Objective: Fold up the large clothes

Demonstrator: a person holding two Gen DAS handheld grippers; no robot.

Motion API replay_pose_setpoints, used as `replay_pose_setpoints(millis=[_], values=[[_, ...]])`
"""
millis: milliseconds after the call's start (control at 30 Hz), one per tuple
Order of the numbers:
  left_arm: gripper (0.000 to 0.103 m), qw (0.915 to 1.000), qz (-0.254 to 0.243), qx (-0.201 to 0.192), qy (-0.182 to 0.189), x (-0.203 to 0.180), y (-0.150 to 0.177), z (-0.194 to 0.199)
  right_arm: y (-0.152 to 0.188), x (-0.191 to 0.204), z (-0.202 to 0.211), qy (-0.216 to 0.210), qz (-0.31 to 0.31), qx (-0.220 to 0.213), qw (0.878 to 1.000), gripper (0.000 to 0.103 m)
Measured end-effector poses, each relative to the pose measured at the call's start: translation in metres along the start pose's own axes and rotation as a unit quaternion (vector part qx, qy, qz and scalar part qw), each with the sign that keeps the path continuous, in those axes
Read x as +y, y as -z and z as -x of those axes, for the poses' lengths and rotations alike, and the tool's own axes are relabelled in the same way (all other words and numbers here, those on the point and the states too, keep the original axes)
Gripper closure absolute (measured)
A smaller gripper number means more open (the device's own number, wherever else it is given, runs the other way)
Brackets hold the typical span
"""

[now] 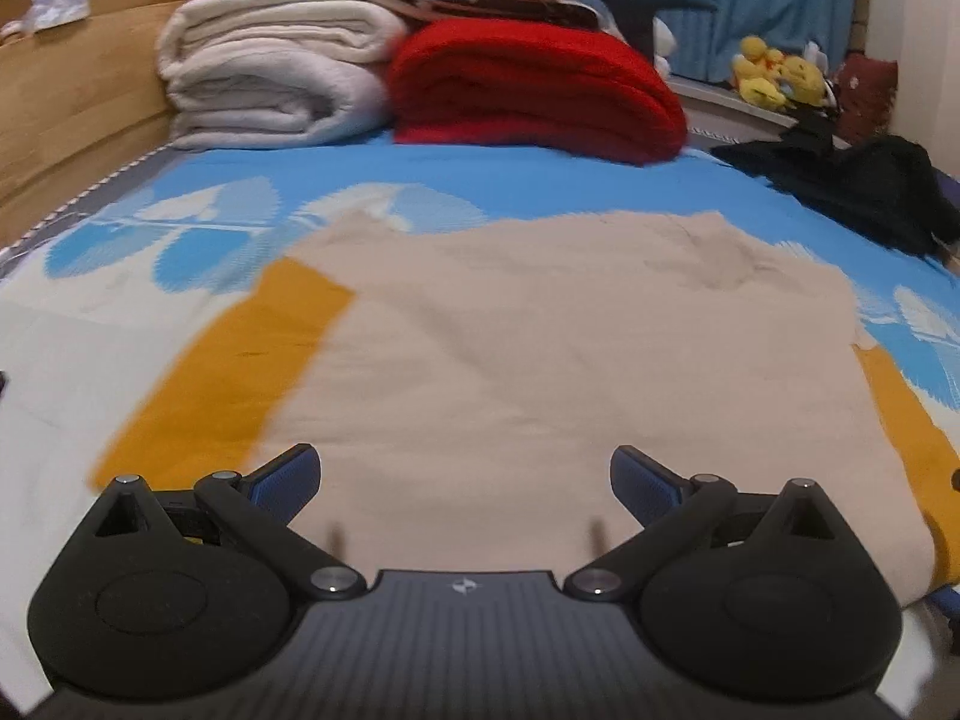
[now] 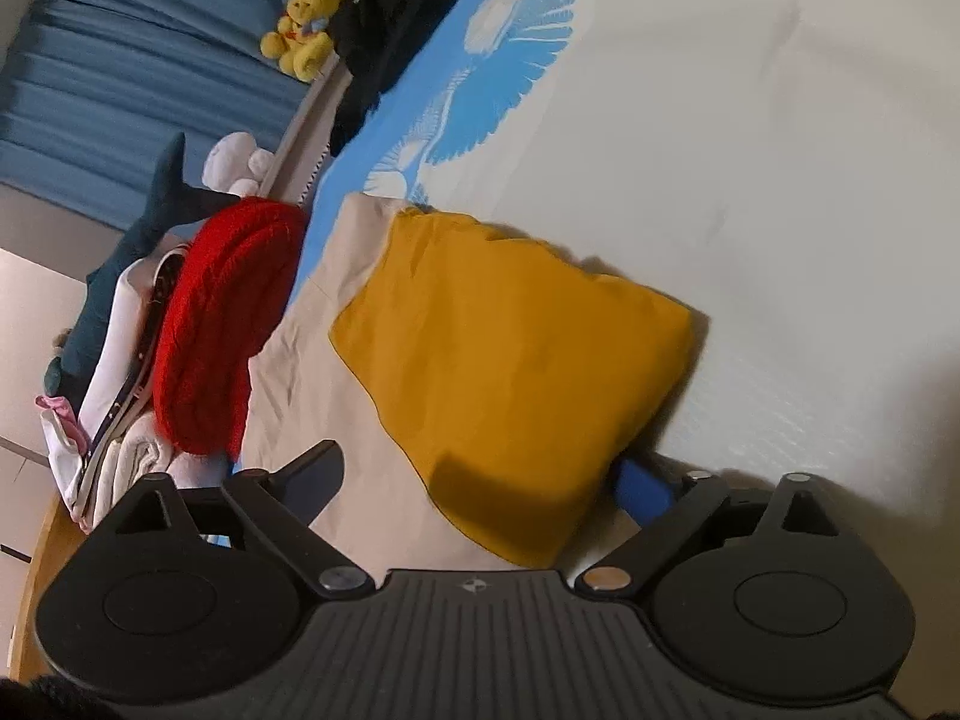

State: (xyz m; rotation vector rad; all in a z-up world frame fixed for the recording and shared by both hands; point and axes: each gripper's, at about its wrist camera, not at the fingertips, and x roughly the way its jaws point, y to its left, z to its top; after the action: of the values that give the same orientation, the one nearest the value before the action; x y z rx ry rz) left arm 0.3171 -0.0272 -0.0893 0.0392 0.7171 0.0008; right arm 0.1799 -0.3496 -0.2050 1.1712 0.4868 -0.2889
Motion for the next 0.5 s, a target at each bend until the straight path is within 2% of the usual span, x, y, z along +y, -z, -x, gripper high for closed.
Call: replay_pose_setpoints(millis=[33, 67, 100, 133, 167, 233, 333, 400, 500], values=[[0.0, 0.9991, -0.024, 0.018, -0.029, -0.014, 0.002, -0.018, 0.002, 0.001, -0.003, -0.004, 0.004, -0.008, 1.0, 0.007], [0.0, 0.9961, -0.051, 0.043, -0.058, -0.025, 0.007, -0.037, 0.002, 0.002, -0.005, -0.005, 0.01, -0.014, 1.0, 0.031], [0.0, 0.9927, -0.068, 0.065, -0.076, -0.033, 0.015, -0.055, 0.004, 0.002, -0.008, -0.002, 0.02, -0.015, 1.0, 0.066], [0.0, 0.9913, -0.073, 0.065, -0.089, -0.038, 0.024, -0.066, 0.003, 0.0, -0.016, -0.01, 0.022, 0.003, 1.0, 0.094], [0.0, 0.9913, -0.074, 0.05, -0.097, -0.04, 0.029, -0.066, 0.003, -0.002, -0.018, -0.022, 0.008, 0.009, 1.0, 0.094], [0.0, 0.9907, -0.076, 0.034, -0.108, -0.046, 0.034, -0.063, -0.001, 0.008, -0.011, -0.037, 0.033, -0.003, 0.999, 0.095], [0.0, 0.992, -0.065, 0.052, -0.095, -0.055, 0.029, -0.063, -0.014, 0.032, 0.006, -0.067, 0.064, -0.018, 0.996, 0.097], [0.0, 0.992, -0.073, 0.056, -0.086, -0.069, 0.028, -0.061, -0.023, 0.038, 0.015, -0.061, 0.065, -0.028, 0.996, 0.098], [0.0, 0.9928, -0.082, 0.047, -0.074, -0.084, 0.034, -0.054, -0.037, 0.029, 0.022, -0.035, 0.032, -0.04, 0.998, 0.098]])
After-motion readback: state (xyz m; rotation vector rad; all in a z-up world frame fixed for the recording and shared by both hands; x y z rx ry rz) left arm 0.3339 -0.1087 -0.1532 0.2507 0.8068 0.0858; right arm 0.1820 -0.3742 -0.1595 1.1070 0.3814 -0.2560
